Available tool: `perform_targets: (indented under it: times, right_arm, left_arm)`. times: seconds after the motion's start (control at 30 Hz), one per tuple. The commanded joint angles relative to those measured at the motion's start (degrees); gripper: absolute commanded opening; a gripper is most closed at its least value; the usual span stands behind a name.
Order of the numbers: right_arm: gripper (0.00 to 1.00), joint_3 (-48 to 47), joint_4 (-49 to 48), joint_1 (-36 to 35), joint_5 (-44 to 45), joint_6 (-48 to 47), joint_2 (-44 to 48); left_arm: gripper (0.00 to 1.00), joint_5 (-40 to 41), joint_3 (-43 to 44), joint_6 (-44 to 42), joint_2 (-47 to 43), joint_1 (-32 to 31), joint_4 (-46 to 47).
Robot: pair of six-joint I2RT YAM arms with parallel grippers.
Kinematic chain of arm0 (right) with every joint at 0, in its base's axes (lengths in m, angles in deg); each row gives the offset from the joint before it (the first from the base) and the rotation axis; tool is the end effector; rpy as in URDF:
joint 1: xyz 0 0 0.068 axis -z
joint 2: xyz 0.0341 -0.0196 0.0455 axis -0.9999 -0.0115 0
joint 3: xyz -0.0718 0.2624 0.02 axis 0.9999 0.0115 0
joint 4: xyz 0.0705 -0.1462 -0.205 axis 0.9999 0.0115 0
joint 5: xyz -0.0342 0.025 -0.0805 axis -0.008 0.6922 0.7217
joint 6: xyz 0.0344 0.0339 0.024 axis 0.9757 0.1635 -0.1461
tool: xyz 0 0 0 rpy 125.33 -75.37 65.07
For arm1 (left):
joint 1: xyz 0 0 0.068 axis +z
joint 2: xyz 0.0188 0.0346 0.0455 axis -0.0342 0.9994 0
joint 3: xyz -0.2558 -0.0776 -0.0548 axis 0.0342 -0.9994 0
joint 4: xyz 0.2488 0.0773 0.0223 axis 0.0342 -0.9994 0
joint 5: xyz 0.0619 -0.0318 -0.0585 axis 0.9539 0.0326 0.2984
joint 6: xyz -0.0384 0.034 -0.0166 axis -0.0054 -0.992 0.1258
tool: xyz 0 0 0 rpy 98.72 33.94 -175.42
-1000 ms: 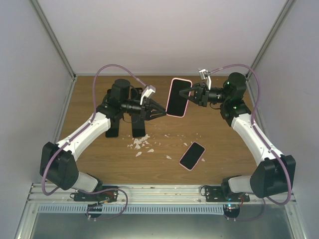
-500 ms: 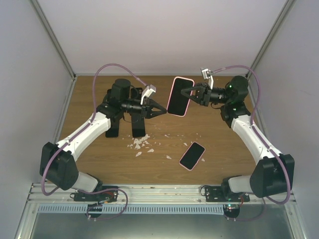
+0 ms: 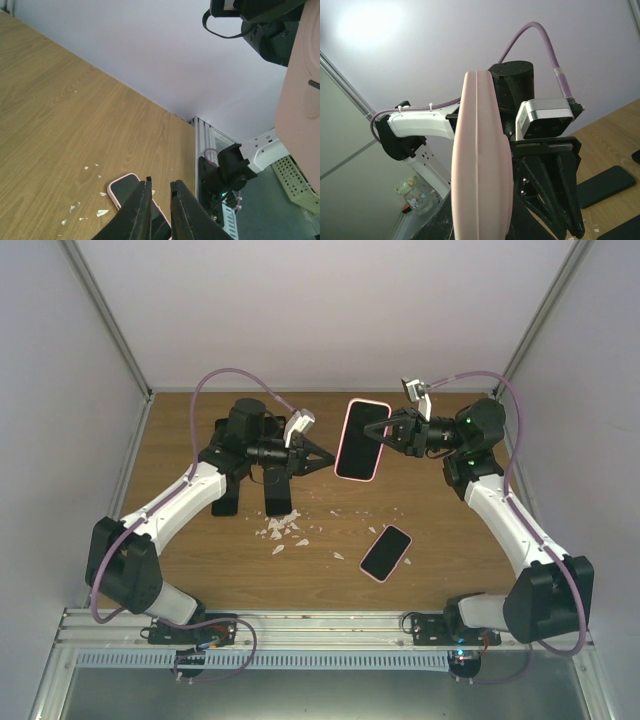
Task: Take the phone out of the phone case
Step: Remove the phone case from the phone.
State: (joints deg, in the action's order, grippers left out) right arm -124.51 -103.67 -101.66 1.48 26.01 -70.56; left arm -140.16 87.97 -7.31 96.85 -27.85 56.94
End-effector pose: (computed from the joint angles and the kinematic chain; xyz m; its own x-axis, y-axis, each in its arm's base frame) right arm 0.2665 0.0936 0.3967 -0.5910 0.0740 -0.8032 -0.8066 -0.0450 0.5894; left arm 0.2861 -0.1724 0.3211 -0.5207 0.1555 -0.8394 0.8510 0.1723 -0.4960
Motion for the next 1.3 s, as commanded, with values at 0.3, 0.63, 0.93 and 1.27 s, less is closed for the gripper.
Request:
perform_targets:
  times: [0.3,0.63,0.93,1.27]
  right_arm:
    - [0.0,-2.5,-1.3,0.6,1.2,1.1,0.2]
    - [0.01,-2.3,-1.6,0.6,1.5,1.6,0.3]
    - [0.01,-2.1,-1.1,0.6,1.7,1.3,0.3]
    - [0.01,-2.0,-1.9,0.6,1.5,1.8,0.4]
  left_arm:
    - [0.52,-9.8,-2.1,-6.7,-6.9,0.0,2.9]
    - [0.53,-6.5,-2.1,-4.0,-7.1,-1.7,6.1]
    - [0.5,-6.2,-1.9,-1.6,-6.5,-2.4,8.5]
    - [0.44,-2.8,-1.9,-0.6,-5.7,-2.3,8.5]
